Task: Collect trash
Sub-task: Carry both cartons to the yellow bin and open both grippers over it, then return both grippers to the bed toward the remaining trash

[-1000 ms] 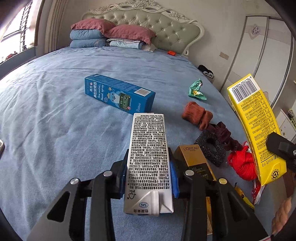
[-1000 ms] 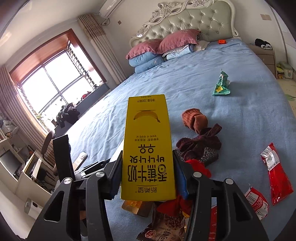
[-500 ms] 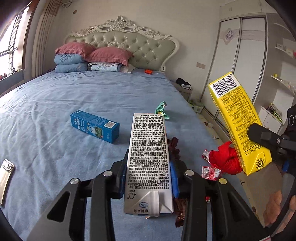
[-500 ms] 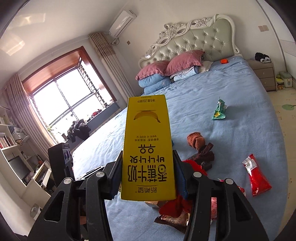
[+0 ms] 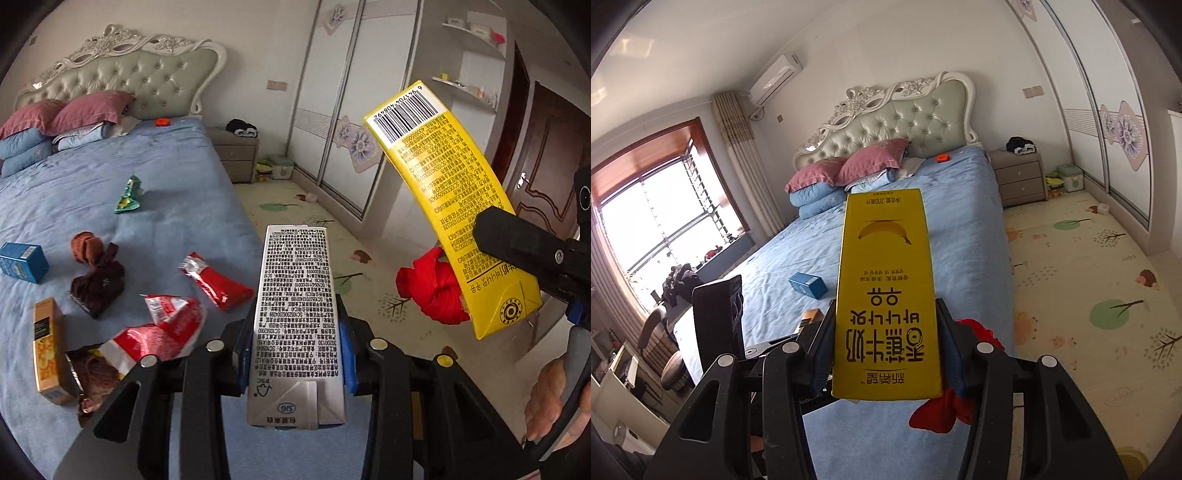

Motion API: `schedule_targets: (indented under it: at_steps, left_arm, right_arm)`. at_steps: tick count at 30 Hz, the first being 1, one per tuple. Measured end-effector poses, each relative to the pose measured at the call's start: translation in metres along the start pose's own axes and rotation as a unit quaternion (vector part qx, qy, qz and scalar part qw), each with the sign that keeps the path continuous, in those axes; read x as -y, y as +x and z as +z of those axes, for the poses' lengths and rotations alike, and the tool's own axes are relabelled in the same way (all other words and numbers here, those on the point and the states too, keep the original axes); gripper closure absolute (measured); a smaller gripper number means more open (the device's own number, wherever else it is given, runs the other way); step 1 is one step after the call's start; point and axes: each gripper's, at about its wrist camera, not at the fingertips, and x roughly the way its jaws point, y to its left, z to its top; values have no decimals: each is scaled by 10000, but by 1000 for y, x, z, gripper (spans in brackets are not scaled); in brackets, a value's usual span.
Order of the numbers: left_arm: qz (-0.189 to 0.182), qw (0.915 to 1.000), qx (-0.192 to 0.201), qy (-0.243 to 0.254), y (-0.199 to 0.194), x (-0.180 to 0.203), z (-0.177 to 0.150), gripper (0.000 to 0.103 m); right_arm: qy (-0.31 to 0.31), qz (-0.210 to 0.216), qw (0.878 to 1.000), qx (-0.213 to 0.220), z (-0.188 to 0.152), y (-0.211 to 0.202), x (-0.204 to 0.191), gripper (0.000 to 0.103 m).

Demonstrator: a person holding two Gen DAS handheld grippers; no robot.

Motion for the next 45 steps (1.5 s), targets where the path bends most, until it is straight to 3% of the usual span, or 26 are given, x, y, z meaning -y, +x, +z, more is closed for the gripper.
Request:
schedule_targets:
  at_steps: [6,11,17,26,27,29,36,45]
  left_arm:
    - [-687,9945,-557,563,52,100,-20,66]
    - [-1199,9821,-1260,722,102,169,-49,66]
    - [-1335,9682,-1885,965,154,233,-93,66]
    - [-1534,9514,-2468,1023,201,261,-134,64]
    - [-1547,9497,-2522,1028,205,263,-138,56]
    - [-1533,9489,-2551,1050,209,264,-146,16]
    - [-1095,9476,-2734,1236,210,262,-157,12]
    - [-1158,9584,-2281,1267,177,254,-132,10]
  right_arm:
    - [446,-890,9950,50,-41,-73,74,55]
    - [974,-1500,9839,24,-86,-123,131,55]
    - [1577,-1913,9687,-95,-142,-164,187,55]
    - [2178,-1998,9551,-225,-191,-172,236,53]
    - [2237,-2020,9532,-244,-196,-173,241,50]
    - [2396,-1984,9500,-262,-203,-175,249,18]
    - [2631,-2149,9404,-169,-214,-194,260,18]
    - [2478,-2111,9452,-239,-200,-182,247,18]
